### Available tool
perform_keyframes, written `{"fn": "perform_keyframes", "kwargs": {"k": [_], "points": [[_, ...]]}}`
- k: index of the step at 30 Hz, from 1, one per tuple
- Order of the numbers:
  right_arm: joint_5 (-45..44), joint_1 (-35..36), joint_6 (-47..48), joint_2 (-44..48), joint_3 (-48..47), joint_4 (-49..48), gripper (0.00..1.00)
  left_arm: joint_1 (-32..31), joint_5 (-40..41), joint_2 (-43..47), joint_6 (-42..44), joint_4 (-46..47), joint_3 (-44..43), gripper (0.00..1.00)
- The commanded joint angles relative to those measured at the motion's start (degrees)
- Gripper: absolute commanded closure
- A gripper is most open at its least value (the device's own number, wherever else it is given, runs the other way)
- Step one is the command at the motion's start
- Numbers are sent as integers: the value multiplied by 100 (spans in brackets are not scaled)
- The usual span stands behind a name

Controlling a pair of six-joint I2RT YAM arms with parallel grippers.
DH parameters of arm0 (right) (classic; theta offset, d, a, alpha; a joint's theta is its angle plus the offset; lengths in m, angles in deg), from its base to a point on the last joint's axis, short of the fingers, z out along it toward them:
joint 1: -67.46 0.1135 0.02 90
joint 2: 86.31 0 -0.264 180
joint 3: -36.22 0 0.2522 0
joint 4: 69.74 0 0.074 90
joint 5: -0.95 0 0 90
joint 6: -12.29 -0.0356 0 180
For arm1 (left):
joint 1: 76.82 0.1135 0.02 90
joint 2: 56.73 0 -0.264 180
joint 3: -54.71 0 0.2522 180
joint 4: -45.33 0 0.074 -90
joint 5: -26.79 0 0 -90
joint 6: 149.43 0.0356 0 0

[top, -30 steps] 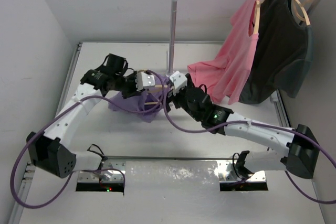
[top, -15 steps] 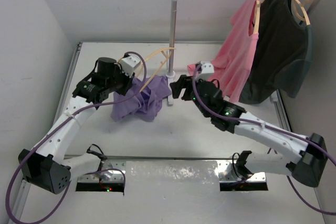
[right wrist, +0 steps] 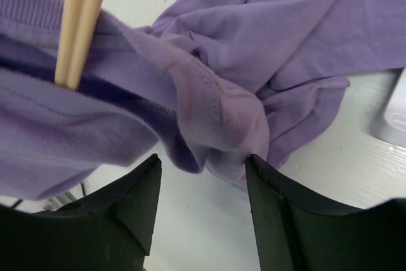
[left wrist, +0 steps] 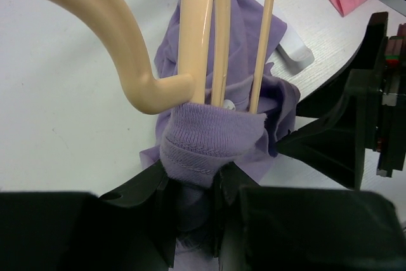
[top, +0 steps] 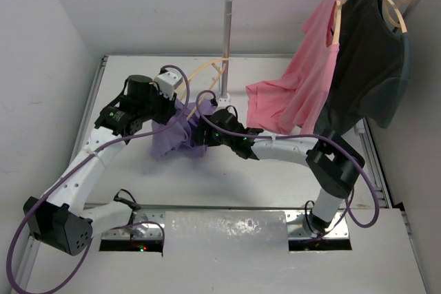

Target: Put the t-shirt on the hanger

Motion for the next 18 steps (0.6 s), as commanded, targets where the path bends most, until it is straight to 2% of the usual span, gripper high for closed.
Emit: {"fn": "perform_keyframes", "kwargs": {"k": [1,6,9,12,14,16,17,18], "points": [[-103,20,-416,-47,-343,-417,47,44,-13,215,-160,518,-202,100],[-359,-164,-871,-433,-484,-74,58,44,-154,285,-178,492,-263,100],[-438,-253,-1101,-653,-300,-257,63,44,-286,312,-160,439,-290,100],[-517,-332,-1154,-732,-247,-170,64,44,-409,364,-125,422,-263,100],[-482,-410,-1181,-706,-46,-485,64,44,-461,399,-99,404,-255,100],[-369,-463,-1102,-724,-18,-653,71,44,-584,435,-64,387,-246,100],[-290,-516,-928,-741,-44,-723,77,53,-654,452,-46,378,-228,100],[-219,-534,-856,-750,-62,-715,91,44,-725,461,15,378,-202,100]]}}
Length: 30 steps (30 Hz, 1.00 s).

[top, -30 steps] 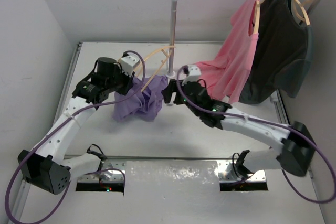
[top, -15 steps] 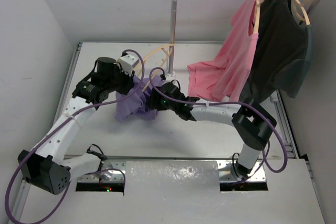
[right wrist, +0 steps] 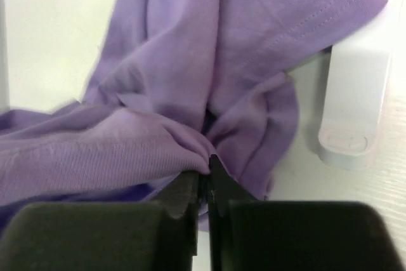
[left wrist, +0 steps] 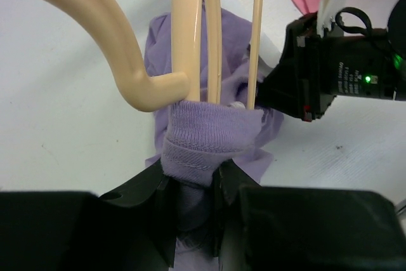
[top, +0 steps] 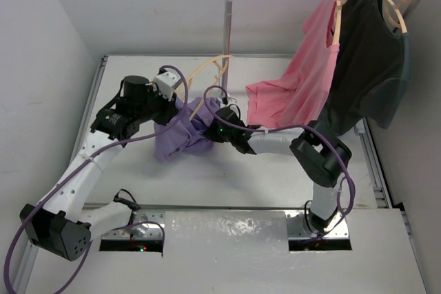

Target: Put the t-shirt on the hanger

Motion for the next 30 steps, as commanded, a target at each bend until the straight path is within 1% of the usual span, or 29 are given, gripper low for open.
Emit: {"fn": "perform_keyframes", "kwargs": {"k": [1,2,4,5,6,7,8,9,10,11,12,13,15,16,17,18,19,20,22,23,24,25,26,28,29,30], "points": [[89,-86,132,63,-36,-402,100,53,-380,288,92,278,-174,100],[29,-130,185,255,103,-341,100,53,-407,332,214,216,-86,100],[-86,-348,168,615,594,-192,100,131,-424,594,968,76,124,100],[-165,-489,115,1034,754,166,100,193,-424,762,1650,66,482,100],[-104,-682,97,1256,920,326,100,367,-485,1120,2022,75,660,100],[96,-1145,62,1720,1322,450,100,456,-590,1298,2792,31,992,100],[168,-1350,53,1985,1553,425,100,518,-687,1604,3078,-4,1135,100],[212,-1708,79,2223,1938,390,100,536,-679,1703,3350,-83,1241,100],[221,-1842,184,2469,2046,416,100,545,-688,1765,3553,-144,1372,100],[126,-1940,272,2837,2073,694,100,545,-723,1774,3868,-241,1391,100],[38,-2019,360,2980,2056,906,100,545,-871,1739,3976,-442,1382,100],[-111,-2150,439,3199,2030,1152,100,536,-977,1721,4342,-566,1374,100],[-174,-2282,458,3376,2082,1172,100,536,-1206,1730,4644,-812,1409,100],[-192,-2327,449,3446,2065,1198,100,536,-1189,1730,4758,-865,1470,100],[-209,-2353,457,3508,2039,1337,100,536,-1172,1704,5099,-987,1470,100],[-279,-2432,475,3595,1943,1513,100,536,-1041,1652,5267,-1197,1479,100],[-332,-2441,614,3649,1890,1688,100,536,-874,1642,5339,-1156,1575,100],[-402,-2441,720,3780,1845,1795,100,527,-481,1633,5383,-1025,1645,100],[-639,-2450,1028,3912,1679,2049,100,527,-215,1598,5663,-1059,1777,100],[-736,-2442,1203,3974,1608,2085,100,527,47,1598,5551,-754,1830,100],[-780,-2381,1614,4009,1425,2121,100,475,172,1572,5463,-656,1865,100],[-772,-2310,1835,3992,1301,2217,100,414,321,1511,5323,-611,1848,100],[-746,-2231,2038,3957,1178,2244,100,204,679,1328,5270,-593,1840,100],[-710,-1907,2599,3834,809,2322,100,-43,1033,1159,5112,-541,1831,100],[-719,-1801,2724,3781,677,2367,100,-244,1113,1080,5085,-479,1831,100],[-719,-1608,2977,3607,372,2437,100,-298,1244,1062,5050,-409,1822,100]]}}
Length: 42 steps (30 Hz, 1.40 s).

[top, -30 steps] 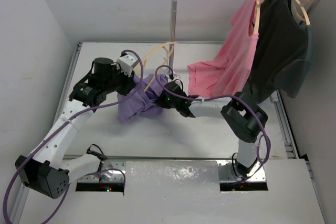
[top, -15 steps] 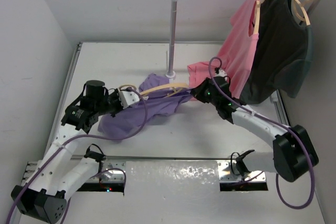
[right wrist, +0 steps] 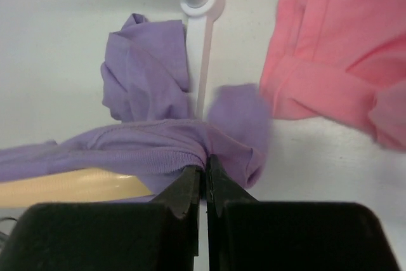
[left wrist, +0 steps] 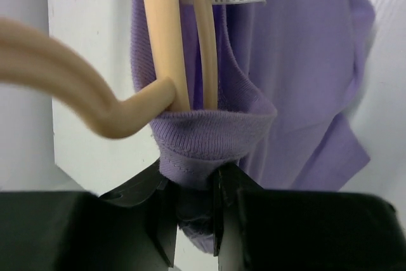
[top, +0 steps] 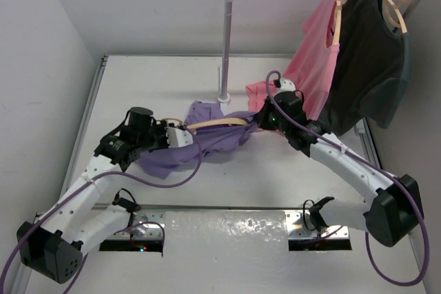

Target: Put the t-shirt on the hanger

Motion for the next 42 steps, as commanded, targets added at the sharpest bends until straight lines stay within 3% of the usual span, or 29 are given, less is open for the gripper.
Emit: {"fn": "perform_keyframes", "kwargs": {"k": [1,7,10,13,21,23,24,26,27,30,33,36,37,42], "points": [[-1027,264,1255,-274,-857,491,100,-248,1381,-98,-184,-11,-51,100],[-500,660,1485,-837,-1675,1089,100,-574,2066,-783,-573,210,-402,100],[-840,687,1642,-960,-2044,1606,100,-758,2600,-950,-512,341,-464,100],[-896,704,1827,-1127,-2484,2004,100,-776,2271,-1021,-660,210,-684,100],[788,1038,1889,-1830,-3240,1838,100,-1506,2155,-1285,-925,183,-913,100],[1107,1038,1959,-1787,-3241,1689,89,-1515,2137,-1320,-925,192,-852,100],[1187,1038,2168,-1674,-3206,1662,70,-1523,2128,-1329,-925,201,-842,100],[1249,1030,2432,-1506,-3005,1688,51,-1515,2032,-1347,-968,166,-895,100],[1232,1021,2703,-1349,-2942,1767,35,-1515,1962,-1347,-1047,140,-939,100],[1389,1021,3469,-1207,-2924,2204,7,-1515,1567,-1312,-1170,-27,-1123,100],[1915,1012,4338,-1102,-2933,2505,8,-1515,1127,-1259,-1031,-230,-1176,100],[2935,1021,4929,-978,-2714,2463,26,-1523,732,-1084,-768,-352,-1115,100],[3093,1021,4947,-1056,-2661,2418,36,-1523,583,-1039,-706,-396,-1097,100],[3595,1047,5000,-1636,-3029,2392,46,-1515,388,-986,-555,-467,-1167,100]]}}
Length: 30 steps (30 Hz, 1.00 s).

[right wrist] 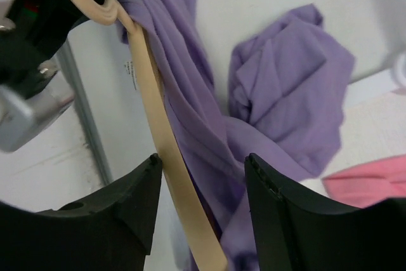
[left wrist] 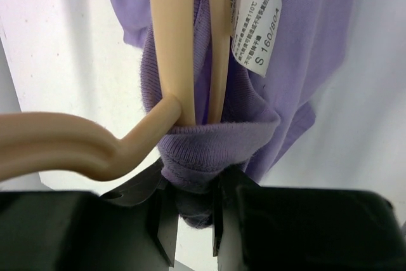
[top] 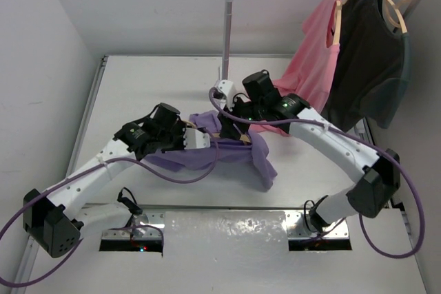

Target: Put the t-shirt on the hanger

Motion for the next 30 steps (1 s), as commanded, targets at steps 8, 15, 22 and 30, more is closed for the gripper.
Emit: {"fn": "perform_keyframes", "kwargs": {"k": [8,15,22,30], "points": [[725,53,569,-508,-386,351,53,-46,-457,119,67,129,-368,100],[215,325,-231,-912,29,-889,72,-46,-765,-39,-144,77,-658,100],[-198,405,-504,-694,115,-1381,100,-46,-774,-47,-214,15,-702,100],[584,-290,-908,394,1318,-1399,100,305,-1432,49,-162,-433,-869,60]]}}
